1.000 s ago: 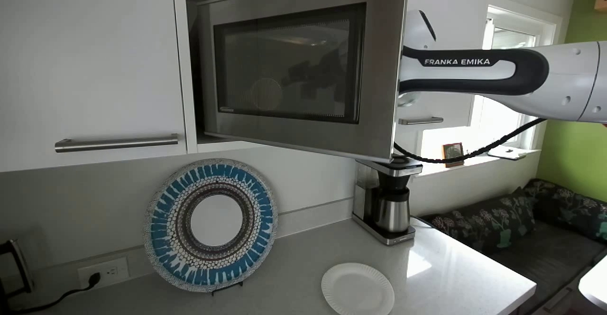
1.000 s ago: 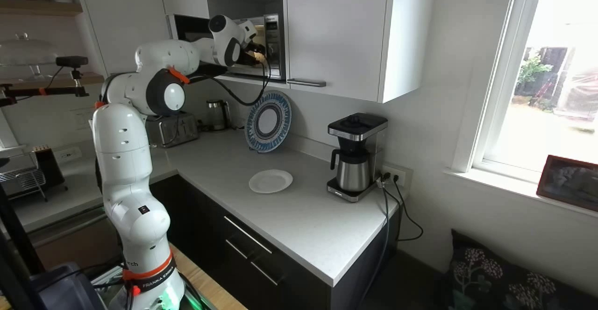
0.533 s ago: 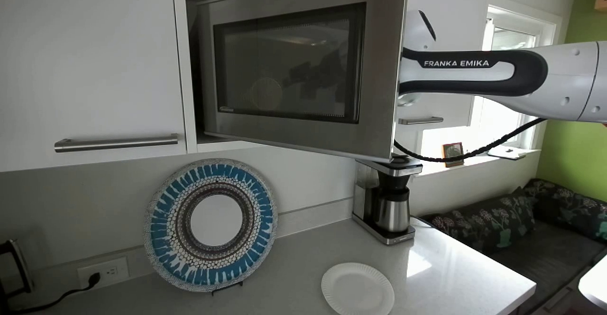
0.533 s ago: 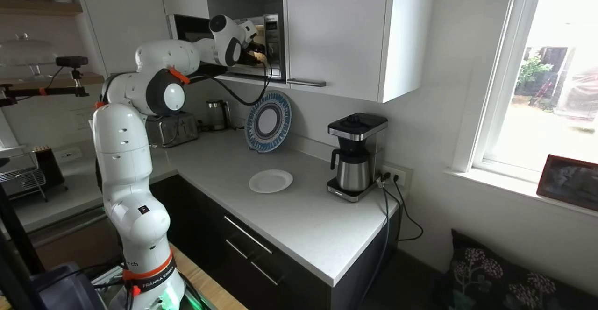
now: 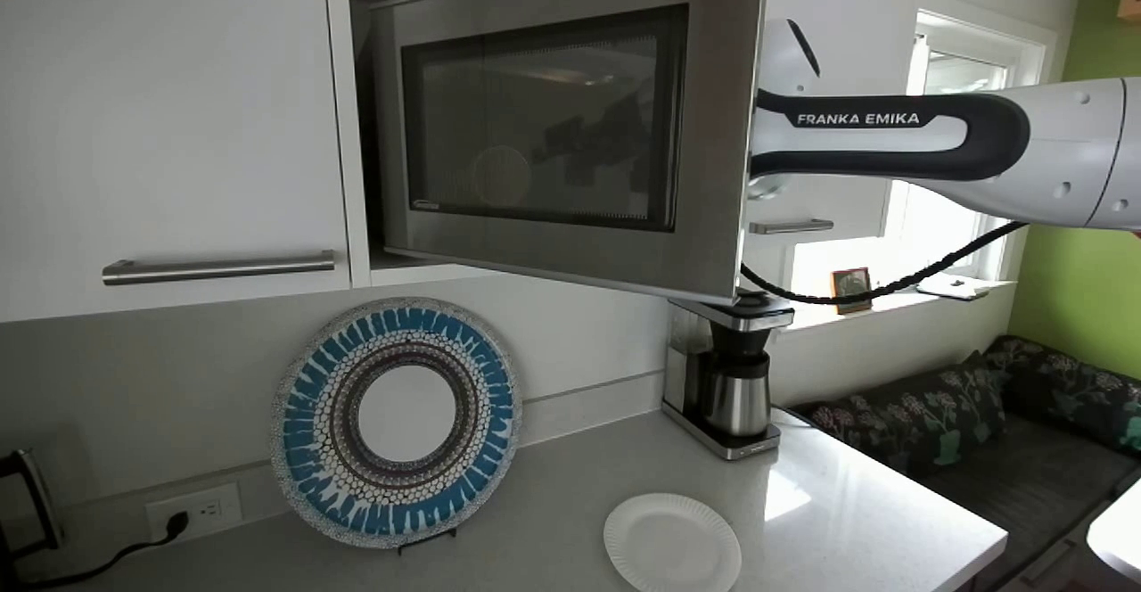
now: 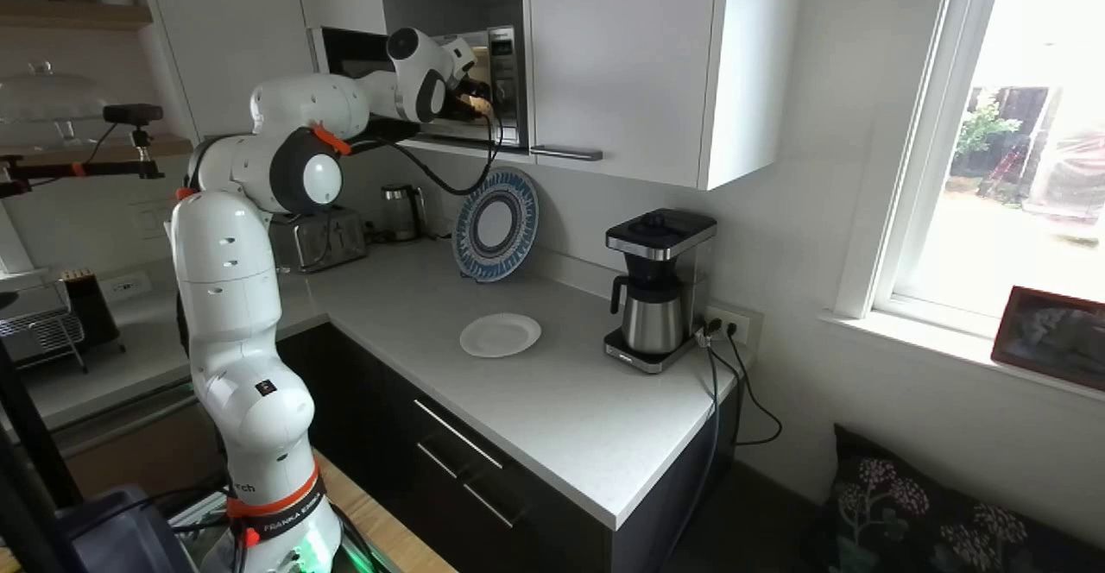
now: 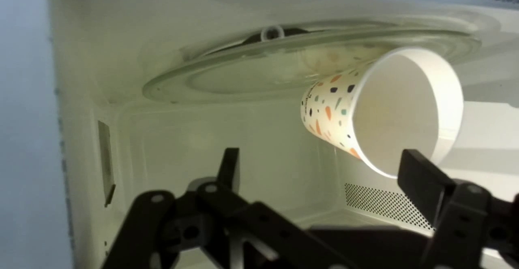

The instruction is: Pick up the paper cup from the microwave and put it on the kitchen counter

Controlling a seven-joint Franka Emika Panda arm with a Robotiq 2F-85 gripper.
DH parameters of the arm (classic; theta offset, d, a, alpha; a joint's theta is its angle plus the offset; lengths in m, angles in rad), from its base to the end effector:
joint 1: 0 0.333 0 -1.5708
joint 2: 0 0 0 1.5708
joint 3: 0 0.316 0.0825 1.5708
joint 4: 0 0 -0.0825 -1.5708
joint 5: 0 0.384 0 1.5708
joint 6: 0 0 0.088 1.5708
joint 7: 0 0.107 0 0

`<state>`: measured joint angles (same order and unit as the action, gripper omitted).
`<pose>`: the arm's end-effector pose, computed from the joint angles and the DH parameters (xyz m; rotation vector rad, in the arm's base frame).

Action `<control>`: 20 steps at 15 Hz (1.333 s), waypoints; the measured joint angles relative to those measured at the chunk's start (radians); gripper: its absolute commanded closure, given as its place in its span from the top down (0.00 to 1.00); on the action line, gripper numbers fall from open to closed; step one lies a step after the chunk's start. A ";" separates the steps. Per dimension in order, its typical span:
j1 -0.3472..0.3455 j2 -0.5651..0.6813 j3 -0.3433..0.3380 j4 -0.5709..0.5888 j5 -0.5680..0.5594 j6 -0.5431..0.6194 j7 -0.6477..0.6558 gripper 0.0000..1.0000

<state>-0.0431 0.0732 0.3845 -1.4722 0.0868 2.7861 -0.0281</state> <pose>0.5847 0.1898 0.7857 -2.3236 -0.3383 -1.6440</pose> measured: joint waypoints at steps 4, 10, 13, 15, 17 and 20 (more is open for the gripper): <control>0.000 0.000 0.000 0.000 0.000 0.000 0.000 1.00; 0.000 0.000 0.000 0.000 0.000 0.000 0.000 1.00; 0.020 0.004 -0.014 -0.005 -0.016 0.004 0.015 1.00; 0.080 0.019 -0.061 -0.015 -0.066 0.026 0.059 1.00; 0.103 0.043 -0.068 -0.024 -0.142 0.058 0.120 1.00; 0.118 0.075 -0.089 -0.024 -0.285 0.121 0.217 1.00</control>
<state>0.0752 0.1486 0.2957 -1.4957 -0.1987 2.9069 0.1886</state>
